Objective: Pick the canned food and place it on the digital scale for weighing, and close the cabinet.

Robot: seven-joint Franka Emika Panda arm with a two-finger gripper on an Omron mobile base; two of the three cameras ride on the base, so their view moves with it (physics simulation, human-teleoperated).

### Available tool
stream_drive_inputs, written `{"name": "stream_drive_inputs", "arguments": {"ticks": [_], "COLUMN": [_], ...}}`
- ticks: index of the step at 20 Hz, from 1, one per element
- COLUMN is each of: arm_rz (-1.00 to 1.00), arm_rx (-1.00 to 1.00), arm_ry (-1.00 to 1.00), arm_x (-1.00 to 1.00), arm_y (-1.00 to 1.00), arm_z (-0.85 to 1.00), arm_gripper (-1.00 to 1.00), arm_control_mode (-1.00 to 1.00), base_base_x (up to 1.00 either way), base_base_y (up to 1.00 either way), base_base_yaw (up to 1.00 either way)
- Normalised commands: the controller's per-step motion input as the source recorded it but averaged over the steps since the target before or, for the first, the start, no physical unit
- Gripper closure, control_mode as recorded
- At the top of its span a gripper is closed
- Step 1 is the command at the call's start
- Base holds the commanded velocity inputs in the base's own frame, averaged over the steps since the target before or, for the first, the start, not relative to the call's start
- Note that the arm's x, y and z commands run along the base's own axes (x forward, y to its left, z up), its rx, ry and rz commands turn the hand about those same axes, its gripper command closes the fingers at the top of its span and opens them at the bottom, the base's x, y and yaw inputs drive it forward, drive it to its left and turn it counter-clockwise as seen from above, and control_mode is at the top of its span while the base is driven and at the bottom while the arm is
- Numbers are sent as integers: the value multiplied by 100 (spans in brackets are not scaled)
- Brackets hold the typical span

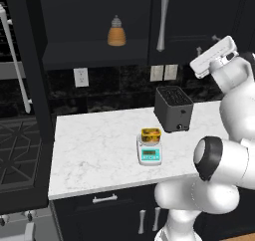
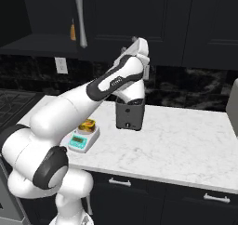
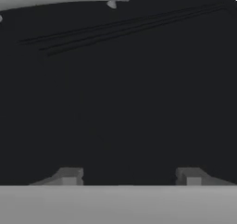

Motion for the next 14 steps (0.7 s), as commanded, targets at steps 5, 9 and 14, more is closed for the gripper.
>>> {"name": "stream_drive_inputs", "arguments": {"ticks": [5,9,14], "arm_rz": [-9,-9,-7], "arm_rx": [0,0,0], "arm_ry": [-24,-5,-3], "arm_x": [-13,-100,-100], "arm_y": [64,44,56], "arm_z": [-9,48,45], "arm_gripper": [-100,-100,-100], "arm_control_mode": [-100,-100,-100], "base_base_x": [0,0,0], "base_base_y": [0,0,0], "base_base_yaw": [0,0,0]}}
